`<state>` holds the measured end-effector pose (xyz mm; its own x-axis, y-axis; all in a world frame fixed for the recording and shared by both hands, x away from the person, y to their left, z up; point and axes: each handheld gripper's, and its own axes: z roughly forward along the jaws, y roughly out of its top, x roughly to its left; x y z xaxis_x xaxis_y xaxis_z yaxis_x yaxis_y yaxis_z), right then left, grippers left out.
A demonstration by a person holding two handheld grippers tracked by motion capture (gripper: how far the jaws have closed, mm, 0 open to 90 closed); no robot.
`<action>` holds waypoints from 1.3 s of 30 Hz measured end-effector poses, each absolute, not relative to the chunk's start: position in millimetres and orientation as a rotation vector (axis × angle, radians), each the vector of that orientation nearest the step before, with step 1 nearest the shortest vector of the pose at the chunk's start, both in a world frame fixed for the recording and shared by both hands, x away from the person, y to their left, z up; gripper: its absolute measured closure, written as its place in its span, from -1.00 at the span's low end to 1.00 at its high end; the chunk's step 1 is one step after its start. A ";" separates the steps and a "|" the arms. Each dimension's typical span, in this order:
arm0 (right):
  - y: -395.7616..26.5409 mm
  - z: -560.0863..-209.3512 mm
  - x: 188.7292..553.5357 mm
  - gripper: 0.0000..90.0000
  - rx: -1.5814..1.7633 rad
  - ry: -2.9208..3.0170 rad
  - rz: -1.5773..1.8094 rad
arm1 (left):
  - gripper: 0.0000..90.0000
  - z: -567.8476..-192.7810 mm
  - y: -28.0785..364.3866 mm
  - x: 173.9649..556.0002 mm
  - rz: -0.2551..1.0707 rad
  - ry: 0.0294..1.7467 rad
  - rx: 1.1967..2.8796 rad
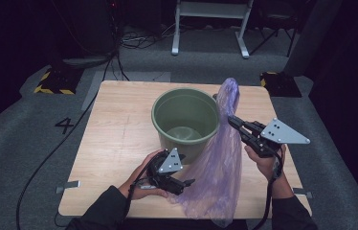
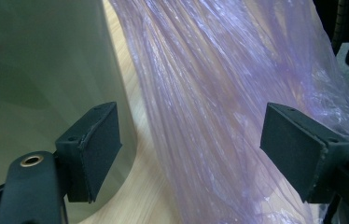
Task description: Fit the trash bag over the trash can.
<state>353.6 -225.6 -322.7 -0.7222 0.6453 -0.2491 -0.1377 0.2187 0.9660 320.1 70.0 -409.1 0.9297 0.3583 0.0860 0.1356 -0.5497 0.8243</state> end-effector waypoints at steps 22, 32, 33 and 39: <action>-146.1 -287.0 343.2 0.97 0.100 1.986 1.594 | -0.60 -391.1 58.3 311.3 0.352 0.378 2.061; -141.8 -287.4 340.5 0.95 0.066 2.003 1.640 | 0.69 -404.3 53.3 320.9 0.466 0.407 2.063; -143.5 -287.7 340.9 0.95 0.071 2.004 1.645 | 0.83 -404.7 55.4 322.0 0.473 0.419 2.051; -156.1 -291.5 344.4 0.87 0.118 2.005 1.643 | 0.99 -403.1 70.2 327.6 0.517 0.456 2.005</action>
<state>344.4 -156.1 -291.5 -0.8506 0.3943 -0.3479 -0.2636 0.2527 0.9309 327.6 70.2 -403.1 0.8392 0.5174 0.1674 0.1019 -0.4520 0.8862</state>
